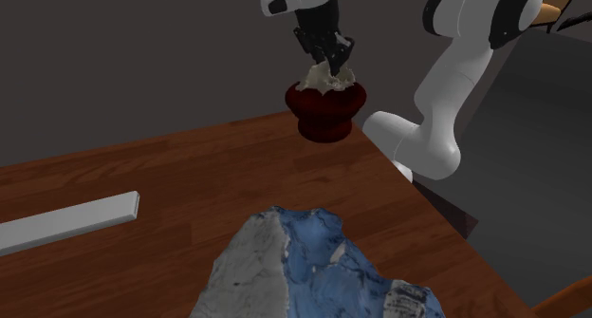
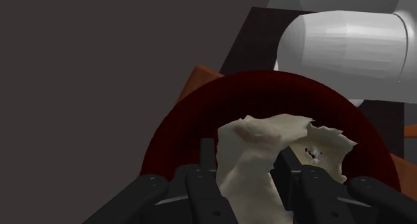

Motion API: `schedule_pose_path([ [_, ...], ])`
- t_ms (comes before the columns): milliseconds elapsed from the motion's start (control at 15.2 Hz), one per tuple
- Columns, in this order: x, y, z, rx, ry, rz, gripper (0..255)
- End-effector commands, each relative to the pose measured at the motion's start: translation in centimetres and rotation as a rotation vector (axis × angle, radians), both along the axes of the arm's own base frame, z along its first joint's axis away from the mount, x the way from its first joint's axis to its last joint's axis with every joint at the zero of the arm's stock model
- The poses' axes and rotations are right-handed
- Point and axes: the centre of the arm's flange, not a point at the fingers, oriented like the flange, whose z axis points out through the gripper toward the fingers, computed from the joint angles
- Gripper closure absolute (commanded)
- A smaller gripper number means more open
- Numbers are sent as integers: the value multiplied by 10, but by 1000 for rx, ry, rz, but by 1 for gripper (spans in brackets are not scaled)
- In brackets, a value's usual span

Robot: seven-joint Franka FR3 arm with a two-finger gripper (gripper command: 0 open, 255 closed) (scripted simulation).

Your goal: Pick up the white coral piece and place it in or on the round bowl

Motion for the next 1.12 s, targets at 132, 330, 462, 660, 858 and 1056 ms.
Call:
schedule_pose_path([
  [132,0,0,-4,1,2,0,255],
  [330,0,0,-4,1,2,0,255],
  [462,0,0,-4,1,2,0,0],
  [660,0,0,-4,1,2,0,0],
  [858,6,1,8,1,2,0,0],
  [1056,22,5,41,1,2,0,0],
])
